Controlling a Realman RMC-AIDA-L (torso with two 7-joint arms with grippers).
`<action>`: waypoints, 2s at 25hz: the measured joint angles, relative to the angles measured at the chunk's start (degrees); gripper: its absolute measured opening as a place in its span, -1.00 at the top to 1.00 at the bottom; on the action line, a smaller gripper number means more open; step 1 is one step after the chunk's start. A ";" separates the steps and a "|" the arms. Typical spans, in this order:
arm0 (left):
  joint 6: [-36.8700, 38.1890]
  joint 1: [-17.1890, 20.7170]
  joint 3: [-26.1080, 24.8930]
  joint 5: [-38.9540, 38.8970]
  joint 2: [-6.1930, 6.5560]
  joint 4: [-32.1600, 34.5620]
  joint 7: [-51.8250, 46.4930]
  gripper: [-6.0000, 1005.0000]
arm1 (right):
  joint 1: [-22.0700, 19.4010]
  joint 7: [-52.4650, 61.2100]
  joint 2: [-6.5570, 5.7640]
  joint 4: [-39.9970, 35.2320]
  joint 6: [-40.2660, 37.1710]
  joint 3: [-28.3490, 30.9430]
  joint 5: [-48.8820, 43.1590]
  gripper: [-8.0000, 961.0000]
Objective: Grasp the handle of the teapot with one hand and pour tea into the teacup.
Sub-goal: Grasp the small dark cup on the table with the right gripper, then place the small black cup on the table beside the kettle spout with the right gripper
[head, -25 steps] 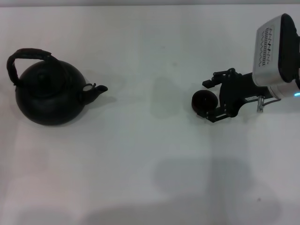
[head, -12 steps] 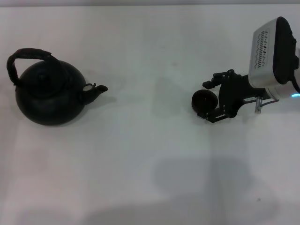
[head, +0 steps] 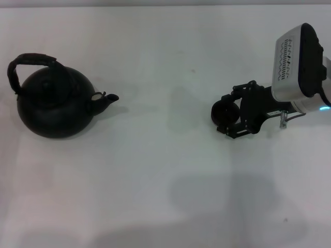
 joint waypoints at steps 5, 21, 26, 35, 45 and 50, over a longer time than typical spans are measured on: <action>0.00 0.00 0.00 0.00 0.05 0.00 0.00 -0.42 | -0.01 -0.08 0.01 0.03 -0.29 -0.21 0.36 -0.74; -0.09 -0.33 0.00 0.00 0.16 0.37 0.09 -0.42 | 2.12 3.79 0.16 -3.21 8.40 0.81 8.07 -0.55; -0.10 -0.67 0.00 0.00 0.24 0.37 0.09 -0.42 | 5.01 5.01 0.50 -3.56 6.86 -4.22 10.23 -0.56; -0.10 -0.85 0.01 0.00 0.22 0.20 0.09 -0.42 | 7.61 5.03 0.63 -2.90 -1.49 -13.97 11.22 -0.58; -0.01 -0.88 0.09 0.00 0.14 -0.01 0.09 -0.42 | 9.14 4.70 0.78 0.51 -8.81 -19.75 11.50 -0.60; 0.00 -0.88 0.09 0.00 0.14 -0.01 0.09 -0.42 | 8.69 4.44 0.79 0.62 -11.90 -20.84 11.84 -0.61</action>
